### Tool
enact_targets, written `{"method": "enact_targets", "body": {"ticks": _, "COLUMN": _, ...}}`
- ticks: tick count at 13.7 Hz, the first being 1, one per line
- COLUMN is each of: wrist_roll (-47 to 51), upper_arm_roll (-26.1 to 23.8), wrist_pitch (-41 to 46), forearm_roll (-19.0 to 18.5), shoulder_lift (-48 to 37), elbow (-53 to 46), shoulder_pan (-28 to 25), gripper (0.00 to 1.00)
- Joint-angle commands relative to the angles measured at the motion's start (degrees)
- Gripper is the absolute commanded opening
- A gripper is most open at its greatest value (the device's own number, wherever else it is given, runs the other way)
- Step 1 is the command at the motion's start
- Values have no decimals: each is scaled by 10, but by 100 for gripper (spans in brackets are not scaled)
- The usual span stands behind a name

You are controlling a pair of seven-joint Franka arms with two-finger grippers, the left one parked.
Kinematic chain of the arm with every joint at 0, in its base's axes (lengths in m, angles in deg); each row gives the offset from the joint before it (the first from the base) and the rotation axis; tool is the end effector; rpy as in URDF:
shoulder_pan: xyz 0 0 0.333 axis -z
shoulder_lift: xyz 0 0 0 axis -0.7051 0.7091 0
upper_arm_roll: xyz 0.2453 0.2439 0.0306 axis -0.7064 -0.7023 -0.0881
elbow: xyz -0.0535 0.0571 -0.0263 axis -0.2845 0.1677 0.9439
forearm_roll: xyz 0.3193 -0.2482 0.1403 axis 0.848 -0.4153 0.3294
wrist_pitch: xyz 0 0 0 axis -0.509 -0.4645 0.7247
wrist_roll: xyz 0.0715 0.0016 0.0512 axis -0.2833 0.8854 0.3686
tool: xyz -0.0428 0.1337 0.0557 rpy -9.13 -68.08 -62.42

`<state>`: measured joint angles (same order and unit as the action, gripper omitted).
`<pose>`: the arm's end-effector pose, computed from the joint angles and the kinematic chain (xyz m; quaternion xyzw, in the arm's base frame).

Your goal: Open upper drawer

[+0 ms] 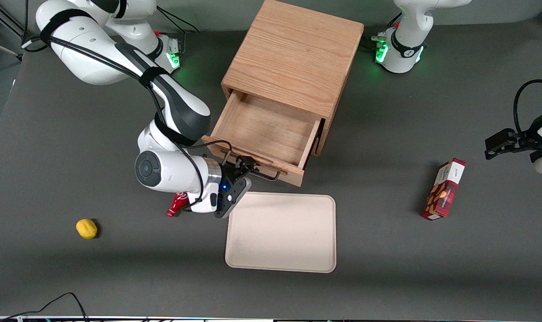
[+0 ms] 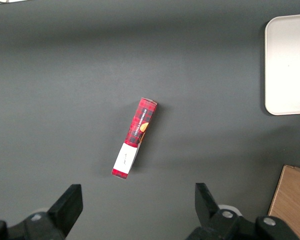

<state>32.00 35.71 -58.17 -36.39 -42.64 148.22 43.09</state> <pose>0.6804 0.4011 0.3259 -0.9060 -0.3483 -0.0067 0.2403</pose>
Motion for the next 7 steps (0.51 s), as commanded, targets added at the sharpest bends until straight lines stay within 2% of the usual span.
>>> {"method": "enact_targets", "body": {"ticks": 1, "wrist_roll": 10, "upper_arm_roll": 7, "wrist_pitch": 11, "forearm_roll": -4, "shoulder_lift": 14, "elbow": -44, "shoulder_pan": -4, "gripper": 100}}
{"method": "enact_targets", "body": {"ticks": 5, "wrist_roll": 11, "upper_arm_roll": 8, "wrist_pitch": 12, "forearm_roll": -3, "shoulder_lift": 16, "elbow": -54, "shoulder_pan": -4, "gripper": 100}}
{"method": "enact_targets", "body": {"ticks": 7, "wrist_roll": 13, "upper_arm_roll": 0, "wrist_pitch": 44, "forearm_roll": -1, "shoulder_lift": 7, "elbow": -54, "shoulder_pan": -5, "gripper": 100}}
